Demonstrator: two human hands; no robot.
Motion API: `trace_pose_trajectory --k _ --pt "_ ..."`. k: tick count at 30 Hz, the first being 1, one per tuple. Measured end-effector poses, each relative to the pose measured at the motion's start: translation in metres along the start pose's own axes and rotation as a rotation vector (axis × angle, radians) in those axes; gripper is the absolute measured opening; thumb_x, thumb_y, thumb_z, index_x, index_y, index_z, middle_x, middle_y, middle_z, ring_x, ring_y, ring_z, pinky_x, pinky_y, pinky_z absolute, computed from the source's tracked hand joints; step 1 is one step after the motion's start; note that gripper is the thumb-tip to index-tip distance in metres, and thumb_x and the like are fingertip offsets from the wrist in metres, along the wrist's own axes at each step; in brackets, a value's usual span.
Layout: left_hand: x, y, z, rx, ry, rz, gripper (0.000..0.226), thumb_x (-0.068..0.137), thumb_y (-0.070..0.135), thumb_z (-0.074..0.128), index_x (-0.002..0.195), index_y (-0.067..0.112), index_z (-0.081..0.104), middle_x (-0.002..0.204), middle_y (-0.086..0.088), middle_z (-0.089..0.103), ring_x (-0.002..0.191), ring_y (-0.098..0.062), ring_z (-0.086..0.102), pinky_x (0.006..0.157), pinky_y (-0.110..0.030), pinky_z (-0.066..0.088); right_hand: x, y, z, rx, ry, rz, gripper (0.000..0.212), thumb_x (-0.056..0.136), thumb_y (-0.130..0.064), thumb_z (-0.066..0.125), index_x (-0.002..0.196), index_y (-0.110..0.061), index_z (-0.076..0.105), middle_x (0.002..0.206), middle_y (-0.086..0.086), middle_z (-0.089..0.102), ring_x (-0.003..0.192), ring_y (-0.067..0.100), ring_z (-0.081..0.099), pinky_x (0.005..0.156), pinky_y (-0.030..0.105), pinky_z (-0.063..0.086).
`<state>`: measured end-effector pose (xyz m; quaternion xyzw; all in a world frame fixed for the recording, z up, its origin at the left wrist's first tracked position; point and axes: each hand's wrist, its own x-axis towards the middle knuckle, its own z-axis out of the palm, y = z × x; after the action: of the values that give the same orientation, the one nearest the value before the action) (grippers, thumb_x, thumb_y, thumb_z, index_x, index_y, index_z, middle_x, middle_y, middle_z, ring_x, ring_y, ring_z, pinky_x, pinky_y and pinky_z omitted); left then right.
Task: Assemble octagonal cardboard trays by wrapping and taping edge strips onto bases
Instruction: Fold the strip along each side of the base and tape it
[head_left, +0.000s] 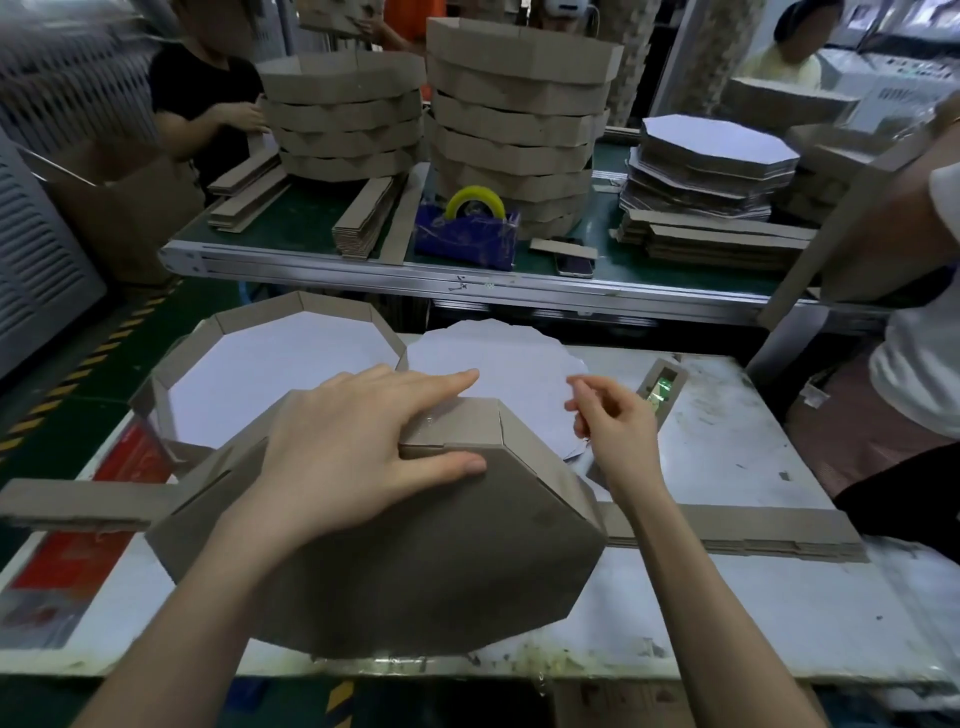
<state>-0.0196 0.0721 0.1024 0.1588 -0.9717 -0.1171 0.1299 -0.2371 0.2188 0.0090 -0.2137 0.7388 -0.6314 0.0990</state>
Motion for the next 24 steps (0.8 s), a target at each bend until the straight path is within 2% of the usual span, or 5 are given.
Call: trace_pose_trajectory --k 3,7,14,19,24 --pt "0.000 0.002 -0.004 -0.167 -0.028 -0.050 0.083 0.059 0.097 0.025 0.135 0.064 0.033 0.107 0.042 0.043 0.102 0.008 0.042 0.076 -0.022 0.044 -0.011 -0.054 -0.002 -0.045 -0.209 -0.160 0.028 0.100 -0.018 0.059 0.119 -0.038 0.063 0.069 -0.009 0.067 0.061 0.003 0.055 0.057 0.016 0.048" --pt "-0.003 0.004 -0.004 -0.041 -0.067 -0.020 0.096 0.054 0.101 0.017 0.140 0.059 0.027 0.128 0.029 0.051 0.111 -0.005 0.049 0.083 -0.031 0.049 -0.022 -0.100 -0.005 -0.083 -0.511 -0.177 0.068 0.099 -0.019 0.059 0.156 -0.027 0.022 0.070 -0.005 0.065 0.060 0.005 0.052 0.056 0.018 0.045" --pt "-0.006 0.006 0.003 -0.053 0.011 -0.006 0.100 0.051 0.096 0.023 0.139 0.050 0.010 0.125 0.026 0.057 0.105 -0.007 0.058 0.061 -0.018 0.034 -0.032 -0.132 0.005 -0.053 -0.677 -0.227 0.051 0.101 -0.016 0.055 0.149 -0.025 0.040 0.069 -0.004 0.065 0.055 0.006 0.044 0.050 0.017 0.039" --pt "-0.010 0.002 0.001 -0.127 0.048 -0.001 0.071 0.059 0.086 0.042 0.103 0.040 0.012 0.123 0.020 0.063 0.100 -0.011 0.062 0.055 -0.014 0.032 -0.033 -0.121 0.014 -0.221 -0.717 -0.169 0.050 0.101 -0.015 0.056 0.149 -0.021 0.042 0.066 -0.004 0.065 0.051 0.003 0.046 0.048 0.015 0.038" --pt "-0.014 -0.001 0.005 -0.151 0.094 0.012 0.073 0.062 0.085 0.045 0.113 0.043 0.012 0.118 0.023 0.063 0.098 -0.011 0.062 0.058 -0.012 0.031 -0.029 -0.111 0.009 -0.237 -0.704 -0.085 0.045 0.101 -0.017 0.056 0.145 -0.021 0.048 0.062 -0.005 0.062 0.052 0.004 0.046 0.048 0.014 0.037"
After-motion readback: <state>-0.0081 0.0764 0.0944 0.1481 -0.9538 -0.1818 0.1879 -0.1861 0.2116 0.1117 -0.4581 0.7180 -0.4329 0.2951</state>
